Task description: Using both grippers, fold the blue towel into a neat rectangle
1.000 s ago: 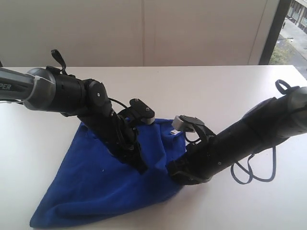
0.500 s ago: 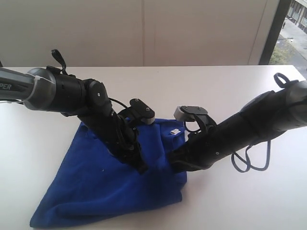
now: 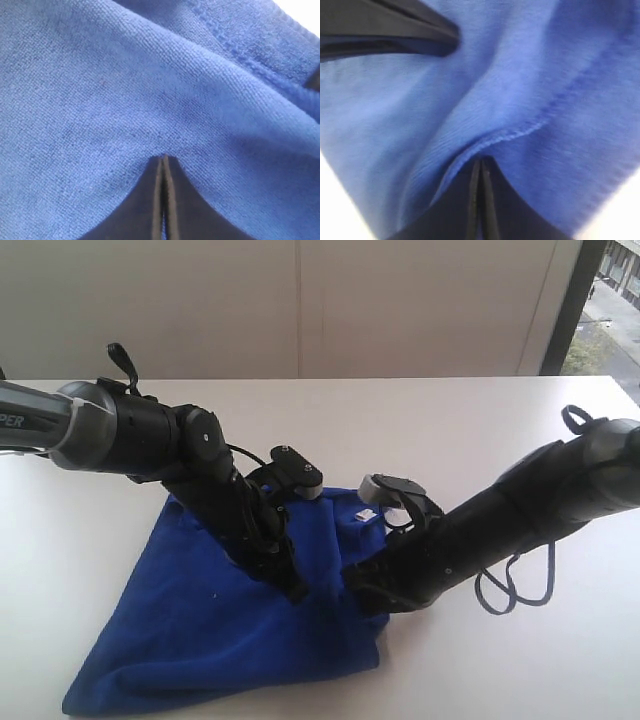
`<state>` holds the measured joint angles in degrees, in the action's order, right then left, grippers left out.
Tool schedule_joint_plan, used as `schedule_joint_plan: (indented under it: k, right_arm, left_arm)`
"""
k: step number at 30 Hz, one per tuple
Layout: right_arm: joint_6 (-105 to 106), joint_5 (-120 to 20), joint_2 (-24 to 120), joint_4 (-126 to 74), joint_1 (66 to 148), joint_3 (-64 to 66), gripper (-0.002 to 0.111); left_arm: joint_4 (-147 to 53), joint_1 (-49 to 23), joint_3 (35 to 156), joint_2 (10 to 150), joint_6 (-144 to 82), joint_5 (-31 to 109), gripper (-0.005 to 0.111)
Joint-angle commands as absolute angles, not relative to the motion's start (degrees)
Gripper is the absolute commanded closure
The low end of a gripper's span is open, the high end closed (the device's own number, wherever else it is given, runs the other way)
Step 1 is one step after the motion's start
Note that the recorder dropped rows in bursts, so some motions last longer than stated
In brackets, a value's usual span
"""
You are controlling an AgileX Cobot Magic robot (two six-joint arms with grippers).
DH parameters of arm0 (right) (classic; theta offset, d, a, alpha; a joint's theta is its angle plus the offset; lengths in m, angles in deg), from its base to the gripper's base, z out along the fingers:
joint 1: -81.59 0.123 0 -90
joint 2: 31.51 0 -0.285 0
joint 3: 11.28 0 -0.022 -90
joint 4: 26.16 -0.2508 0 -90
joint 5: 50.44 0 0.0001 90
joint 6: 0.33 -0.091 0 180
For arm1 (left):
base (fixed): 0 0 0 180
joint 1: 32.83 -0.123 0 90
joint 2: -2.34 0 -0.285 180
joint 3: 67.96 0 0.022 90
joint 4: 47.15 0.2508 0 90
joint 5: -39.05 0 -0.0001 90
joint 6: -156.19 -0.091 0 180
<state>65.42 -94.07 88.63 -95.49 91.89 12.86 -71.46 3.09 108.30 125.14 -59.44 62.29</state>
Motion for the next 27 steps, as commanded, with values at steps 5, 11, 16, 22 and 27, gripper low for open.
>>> schedule_joint_plan:
  k: [5, 11, 16, 22, 27]
  right_arm:
    - [69.97, -99.91, 88.98, -99.51, 94.77, 12.69, 0.108]
    - [69.97, -104.05, 88.98, -97.93, 95.84, 12.69, 0.108]
    - [69.97, -108.14, 88.98, -97.98, 95.84, 12.82, 0.108]
    - [68.83, -109.79, 88.98, -93.56, 95.84, 12.82, 0.108]
    - [63.48, -108.06, 88.98, -86.22, 95.84, 12.82, 0.108]
  left_arm:
    - [-70.87, 3.23, 107.44, 127.65, -59.43, 62.41, 0.107]
    - [-70.87, 3.23, 107.44, 127.65, -59.43, 62.41, 0.107]
    - [-70.87, 3.23, 107.44, 127.65, -58.96, 62.02, 0.107]
    - [-70.87, 3.23, 107.44, 127.65, -58.38, 61.29, 0.107]
    - [-70.87, 3.23, 107.44, 127.65, -58.38, 61.16, 0.107]
